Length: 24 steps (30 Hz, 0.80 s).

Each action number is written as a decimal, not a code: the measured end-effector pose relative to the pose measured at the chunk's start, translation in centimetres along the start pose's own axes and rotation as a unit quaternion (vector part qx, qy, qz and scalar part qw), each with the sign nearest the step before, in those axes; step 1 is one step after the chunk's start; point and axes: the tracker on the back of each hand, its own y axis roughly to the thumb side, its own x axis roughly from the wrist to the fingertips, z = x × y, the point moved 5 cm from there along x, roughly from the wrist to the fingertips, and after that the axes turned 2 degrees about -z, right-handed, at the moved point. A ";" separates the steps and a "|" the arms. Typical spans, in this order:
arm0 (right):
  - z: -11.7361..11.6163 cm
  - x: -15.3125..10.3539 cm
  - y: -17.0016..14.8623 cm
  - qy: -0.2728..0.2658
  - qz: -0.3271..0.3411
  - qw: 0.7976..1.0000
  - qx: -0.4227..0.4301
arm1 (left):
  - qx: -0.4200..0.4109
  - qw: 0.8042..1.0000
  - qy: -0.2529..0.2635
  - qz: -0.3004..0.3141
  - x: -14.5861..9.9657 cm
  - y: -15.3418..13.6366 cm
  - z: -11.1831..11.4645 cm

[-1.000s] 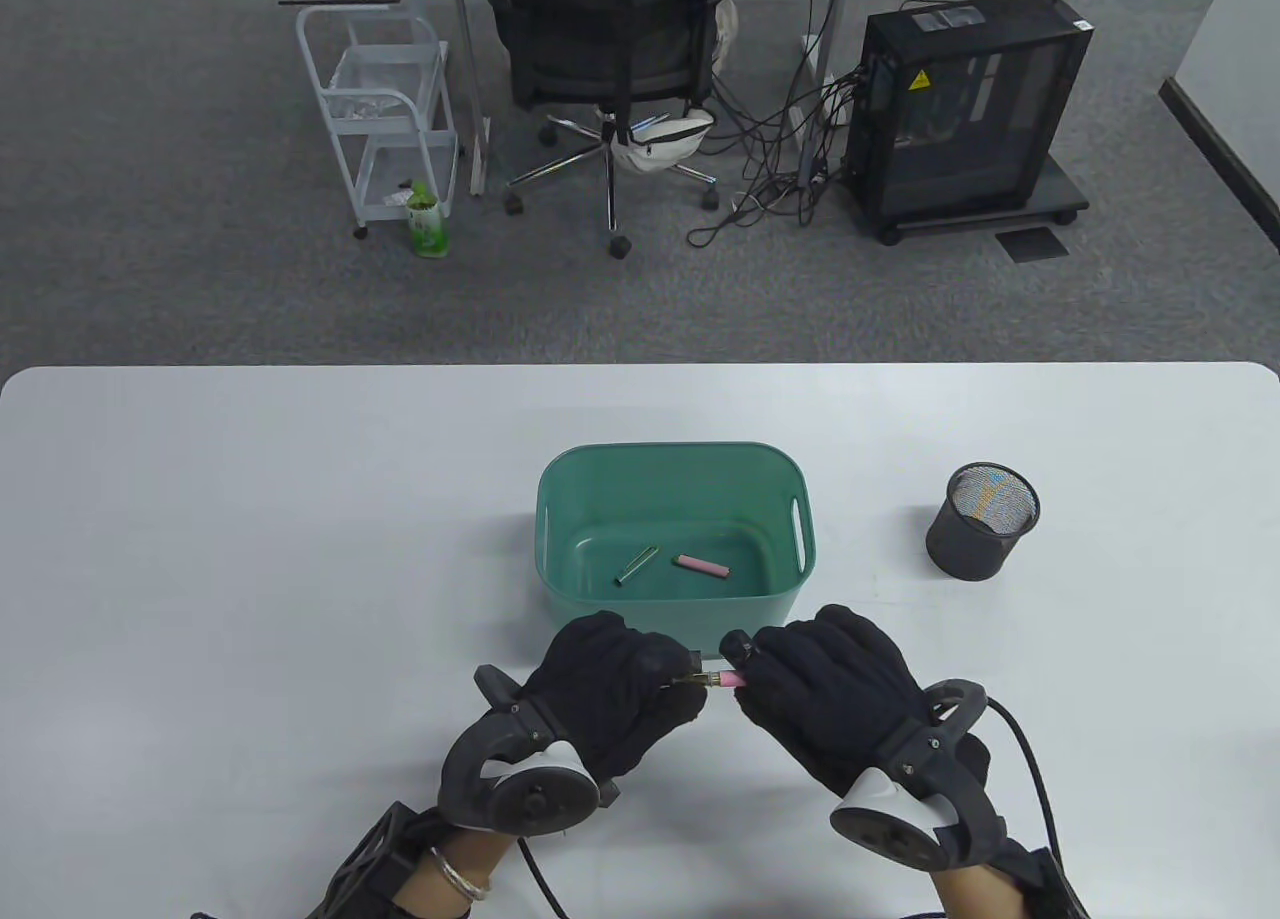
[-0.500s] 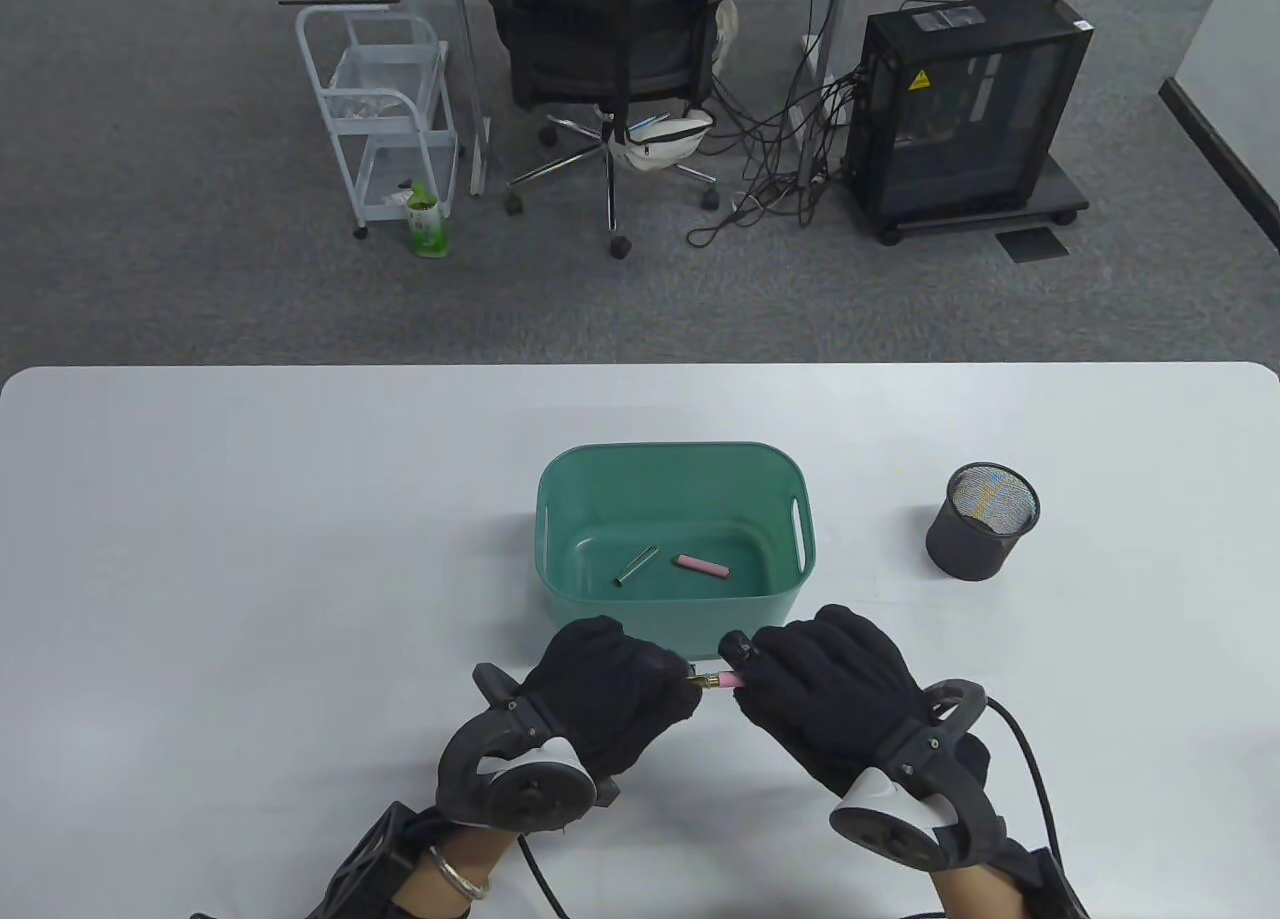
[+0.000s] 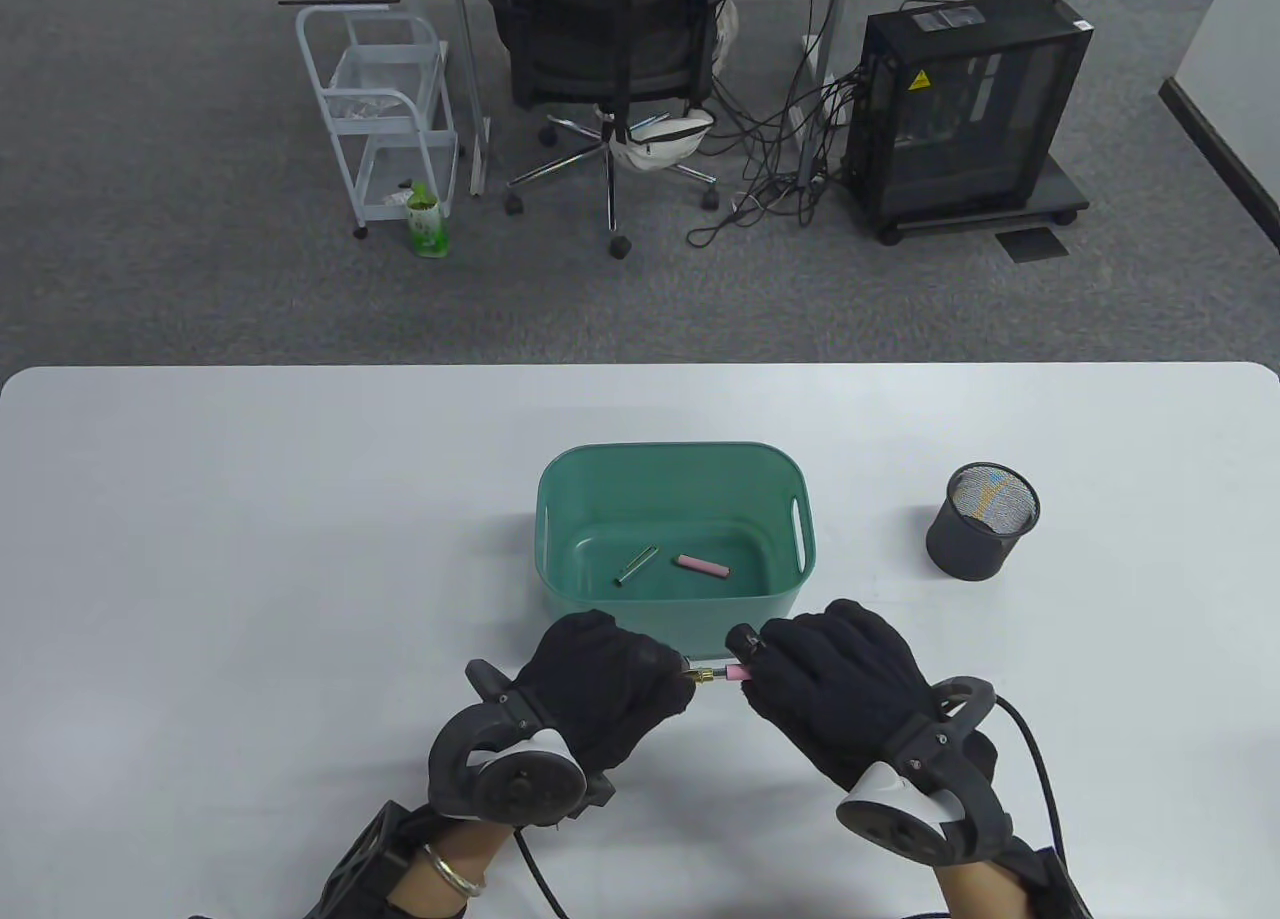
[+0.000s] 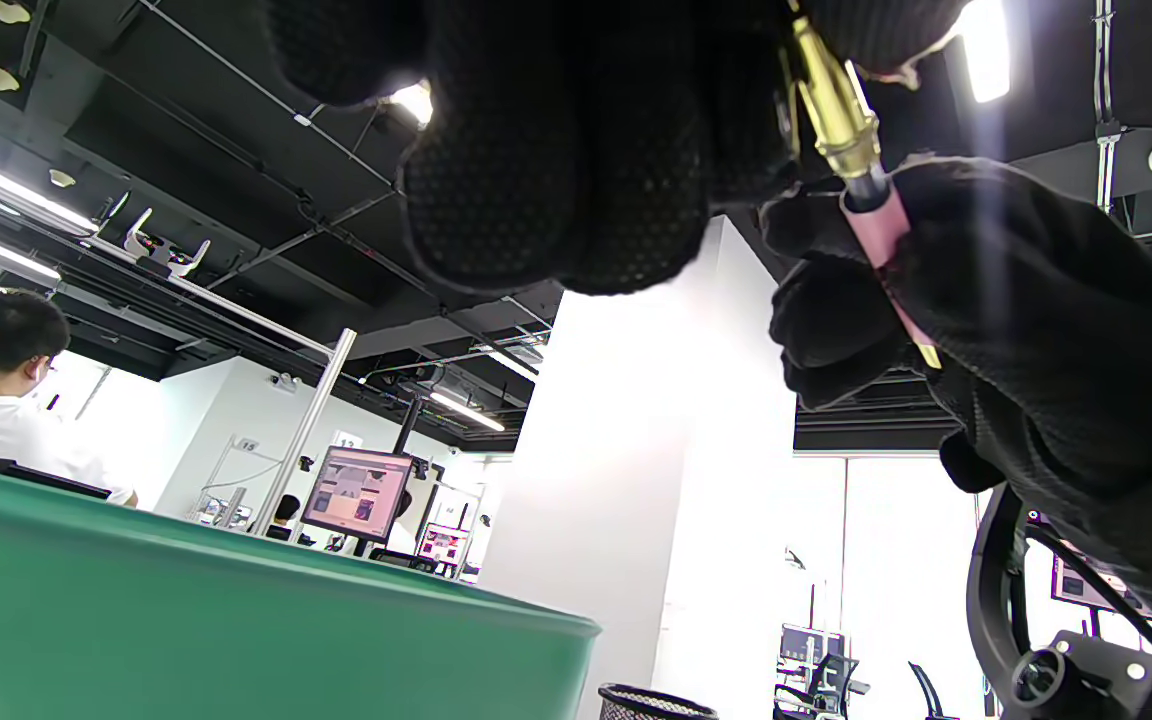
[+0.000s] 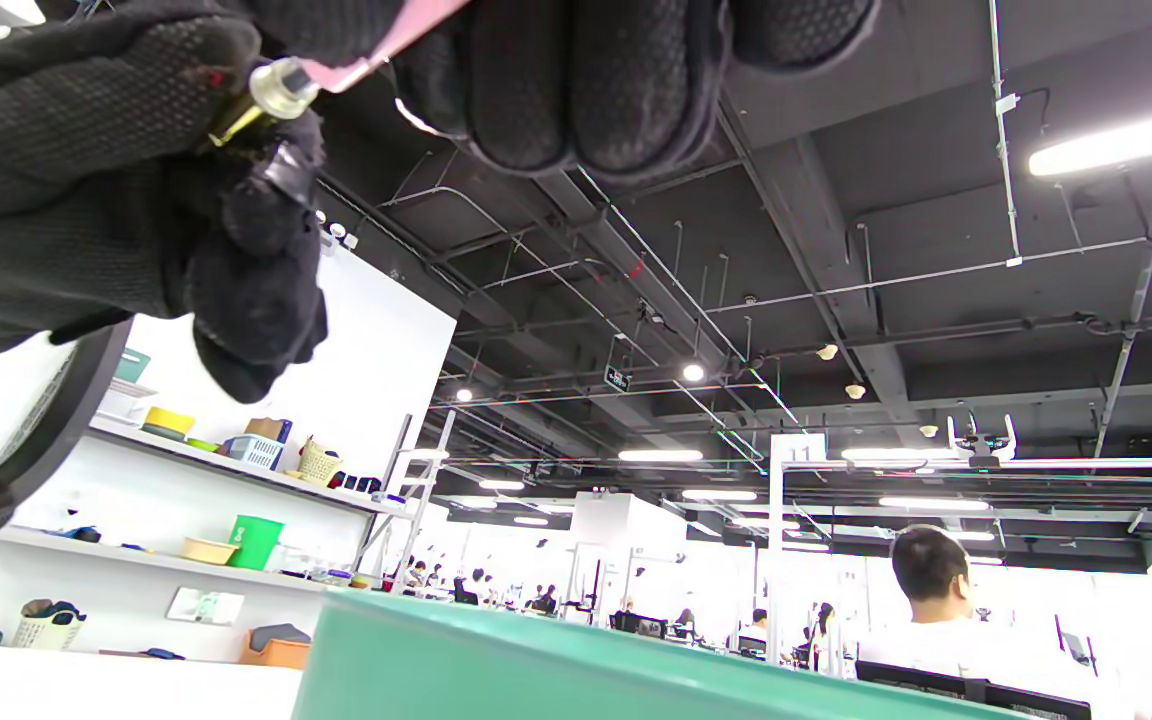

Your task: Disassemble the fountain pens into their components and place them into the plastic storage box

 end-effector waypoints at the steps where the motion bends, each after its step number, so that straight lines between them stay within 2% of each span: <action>1: 0.0 0.0 -0.1 -0.001 -0.001 1.000 -0.001 | -0.001 1.000 0.000 -0.001 0.0 0.0 0.0; 24: 1.0 -0.2 -2.7 -0.017 -0.040 0.999 -0.018 | -0.031 0.999 0.012 -0.036 -0.2 -2.1 -0.9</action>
